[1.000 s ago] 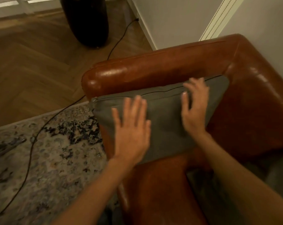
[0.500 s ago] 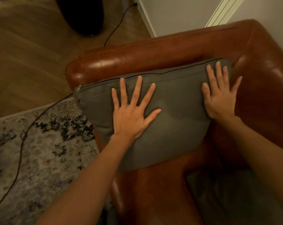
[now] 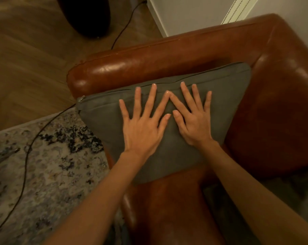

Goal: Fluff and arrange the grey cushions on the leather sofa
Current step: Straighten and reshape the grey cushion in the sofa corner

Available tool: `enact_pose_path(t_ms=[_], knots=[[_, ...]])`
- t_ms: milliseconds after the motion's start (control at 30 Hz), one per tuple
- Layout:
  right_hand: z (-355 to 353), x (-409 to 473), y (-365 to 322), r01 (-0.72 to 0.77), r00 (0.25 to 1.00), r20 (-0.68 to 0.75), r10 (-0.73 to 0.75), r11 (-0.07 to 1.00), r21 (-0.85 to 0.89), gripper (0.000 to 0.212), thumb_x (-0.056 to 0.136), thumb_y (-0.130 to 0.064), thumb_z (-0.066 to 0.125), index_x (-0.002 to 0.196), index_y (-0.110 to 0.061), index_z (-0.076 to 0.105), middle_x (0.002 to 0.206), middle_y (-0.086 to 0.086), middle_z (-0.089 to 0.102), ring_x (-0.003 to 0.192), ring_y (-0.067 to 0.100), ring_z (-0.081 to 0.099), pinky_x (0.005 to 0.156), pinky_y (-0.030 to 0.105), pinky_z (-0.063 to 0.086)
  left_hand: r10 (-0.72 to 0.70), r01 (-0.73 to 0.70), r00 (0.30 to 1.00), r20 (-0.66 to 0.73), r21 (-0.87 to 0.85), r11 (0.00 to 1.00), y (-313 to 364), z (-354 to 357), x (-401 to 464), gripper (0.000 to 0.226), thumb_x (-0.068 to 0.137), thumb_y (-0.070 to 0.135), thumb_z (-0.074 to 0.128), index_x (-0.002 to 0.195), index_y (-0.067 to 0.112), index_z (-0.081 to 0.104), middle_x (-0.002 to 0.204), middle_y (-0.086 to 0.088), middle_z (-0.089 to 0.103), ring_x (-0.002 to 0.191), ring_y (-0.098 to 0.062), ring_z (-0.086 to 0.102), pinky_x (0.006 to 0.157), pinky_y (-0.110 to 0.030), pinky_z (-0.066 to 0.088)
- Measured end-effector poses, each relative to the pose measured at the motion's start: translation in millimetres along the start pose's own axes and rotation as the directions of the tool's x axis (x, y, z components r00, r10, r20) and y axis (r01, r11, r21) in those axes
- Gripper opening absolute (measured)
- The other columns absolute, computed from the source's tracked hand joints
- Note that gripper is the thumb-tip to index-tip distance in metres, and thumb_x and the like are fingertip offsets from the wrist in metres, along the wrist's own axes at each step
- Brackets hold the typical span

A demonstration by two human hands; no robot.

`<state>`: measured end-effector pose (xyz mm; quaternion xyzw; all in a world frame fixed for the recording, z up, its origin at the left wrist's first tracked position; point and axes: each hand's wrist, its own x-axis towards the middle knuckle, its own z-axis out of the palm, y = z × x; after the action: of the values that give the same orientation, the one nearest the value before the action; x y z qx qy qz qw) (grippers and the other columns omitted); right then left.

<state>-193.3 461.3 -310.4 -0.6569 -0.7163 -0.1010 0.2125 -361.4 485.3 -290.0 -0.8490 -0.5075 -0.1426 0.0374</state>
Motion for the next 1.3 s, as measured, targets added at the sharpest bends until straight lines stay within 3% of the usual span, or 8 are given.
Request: enact_pose_path(t_ms=[167,333,667,800,933,1167,1233,1300], knots=[[7,8,5,-0.18,0.982,-0.057,0.18,0.984,0.014,0.053,0.1,-0.051,0.03,0.148,-0.027,0.037,0.157,0.013,0.03,0.147,0.033,0.017,0.117,0.053,-0.007,-0.136,0.139,0.989,-0.06,0.049,0.989,-54,-3,5,0.062,0.098,0.065,0.024,0.153,0.038,0.015,0.162,-0.003,0.008,0.146,-0.038,0.004,0.113,-0.058,-0.007],[7,17,12,-0.592,0.785,-0.142,0.603,0.798,0.111,0.062,0.1,-0.058,0.017,0.151,-0.027,0.032,0.161,0.012,0.019,0.149,0.039,0.005,0.117,0.059,-0.004,-0.142,0.147,0.983,-0.115,0.034,0.989,-56,9,7,0.062,0.097,0.065,0.029,0.152,0.037,0.02,0.161,-0.005,0.013,0.145,-0.04,0.007,0.114,-0.057,-0.008],[4,22,25,-0.578,0.813,0.014,0.582,0.805,0.135,0.058,0.1,-0.056,0.017,0.152,-0.033,0.026,0.163,0.001,0.017,0.151,0.028,0.005,0.119,0.053,0.0,-0.173,0.174,0.981,-0.088,0.011,0.985,-52,1,11,0.068,0.095,0.067,0.029,0.154,0.034,0.015,0.162,-0.007,0.01,0.146,-0.036,0.001,0.113,-0.052,-0.016],[-11,11,61,-0.494,0.867,0.082,0.491,0.87,0.014,0.061,0.098,-0.06,0.014,0.152,-0.035,0.025,0.162,-0.003,0.019,0.151,0.029,0.007,0.119,0.056,0.001,-0.249,0.251,0.96,-0.125,0.0,0.968,-66,-6,3,0.076,0.091,0.073,0.034,0.154,0.032,0.019,0.161,-0.011,0.012,0.146,-0.037,0.004,0.116,-0.046,-0.012],[-11,10,88,-0.52,0.849,0.093,0.52,0.854,-0.025,0.061,0.097,-0.064,0.016,0.153,-0.04,0.016,0.164,-0.007,0.007,0.15,0.034,-0.008,0.113,0.064,-0.01,-0.18,0.188,0.967,-0.183,0.025,0.982,-86,7,6,0.073,0.092,0.071,0.035,0.152,0.033,0.023,0.16,-0.007,0.018,0.146,-0.036,0.011,0.116,-0.049,-0.009],[-1,14,85,-0.529,0.848,0.058,0.527,0.848,0.022,0.062,0.098,-0.063,0.015,0.154,-0.036,0.018,0.164,-0.003,0.008,0.15,0.036,-0.006,0.115,0.061,-0.008,-0.179,0.179,0.965,-0.19,-0.015,0.984,-86,16,11,0.068,0.095,0.067,0.031,0.153,0.032,0.018,0.16,-0.008,0.019,0.147,-0.034,0.011,0.116,-0.05,-0.007],[-3,8,80,-0.582,0.813,-0.003,0.582,0.813,0.031,0.059,0.1,-0.058,0.02,0.154,-0.034,0.019,0.164,0.0,0.009,0.15,0.035,-0.003,0.115,0.06,-0.007,-0.214,0.217,0.961,-0.176,-0.006,0.976,-82,9,5,0.063,0.099,0.062,0.029,0.153,0.031,0.019,0.16,-0.009,0.018,0.147,-0.033,0.01,0.115,-0.052,-0.007],[-2,-5,64,-0.738,0.655,-0.076,0.752,0.658,0.149,0.056,0.103,-0.051,0.022,0.155,-0.031,0.018,0.164,0.003,0.009,0.15,0.033,-0.001,0.116,0.061,-0.003,-0.281,0.281,0.94,-0.193,-0.03,0.959,-71,5,-7,0.057,0.103,0.053,0.024,0.154,0.028,0.015,0.161,-0.012,0.015,0.146,-0.034,0.006,0.114,-0.056,-0.007]])
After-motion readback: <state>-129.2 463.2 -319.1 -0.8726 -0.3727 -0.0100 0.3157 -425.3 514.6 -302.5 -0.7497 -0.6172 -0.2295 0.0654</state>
